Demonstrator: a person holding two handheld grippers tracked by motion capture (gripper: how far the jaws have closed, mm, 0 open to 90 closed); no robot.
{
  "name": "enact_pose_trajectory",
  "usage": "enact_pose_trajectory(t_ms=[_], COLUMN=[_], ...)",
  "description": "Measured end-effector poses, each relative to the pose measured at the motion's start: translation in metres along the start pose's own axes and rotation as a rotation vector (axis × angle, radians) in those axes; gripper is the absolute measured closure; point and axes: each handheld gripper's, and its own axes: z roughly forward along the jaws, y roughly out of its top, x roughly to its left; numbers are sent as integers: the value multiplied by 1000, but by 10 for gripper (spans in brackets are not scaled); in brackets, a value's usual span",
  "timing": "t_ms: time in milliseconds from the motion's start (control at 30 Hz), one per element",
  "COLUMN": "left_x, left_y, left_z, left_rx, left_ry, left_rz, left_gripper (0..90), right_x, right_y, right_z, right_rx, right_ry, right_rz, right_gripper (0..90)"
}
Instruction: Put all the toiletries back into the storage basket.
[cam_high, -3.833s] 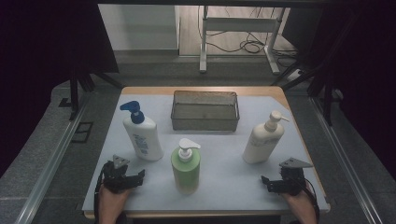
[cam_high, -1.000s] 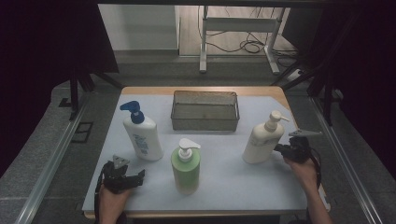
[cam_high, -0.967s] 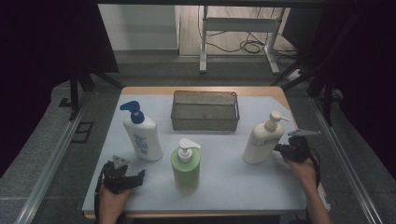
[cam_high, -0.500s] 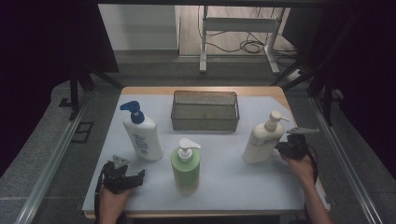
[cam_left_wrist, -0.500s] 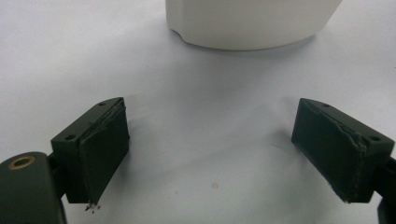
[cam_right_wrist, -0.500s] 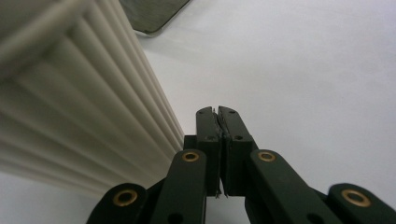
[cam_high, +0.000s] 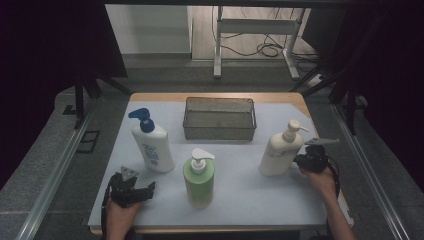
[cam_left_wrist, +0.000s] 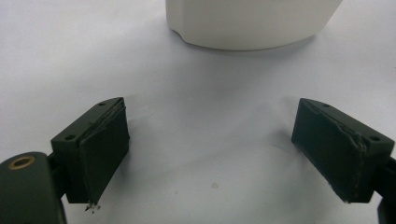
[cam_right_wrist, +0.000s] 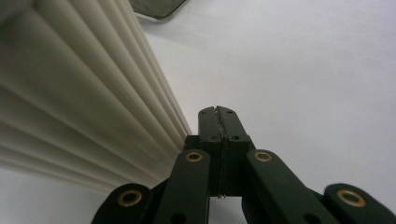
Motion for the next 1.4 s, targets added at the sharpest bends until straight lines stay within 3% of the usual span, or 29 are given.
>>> enact_pose_trajectory(t_ms=[567,1400], left_x=[0,0], left_y=[0,0], left_z=[0,0], left_rx=[0,0], left_ry=[0,1], left_rz=[0,-3], left_gripper=[109,109], right_x=[16,41], right_y=[-12,-32], right_z=[-3,-13], right_rx=[22,31], right_ry=[27,65], right_rz=[-45,-73], right_gripper=[899,892])
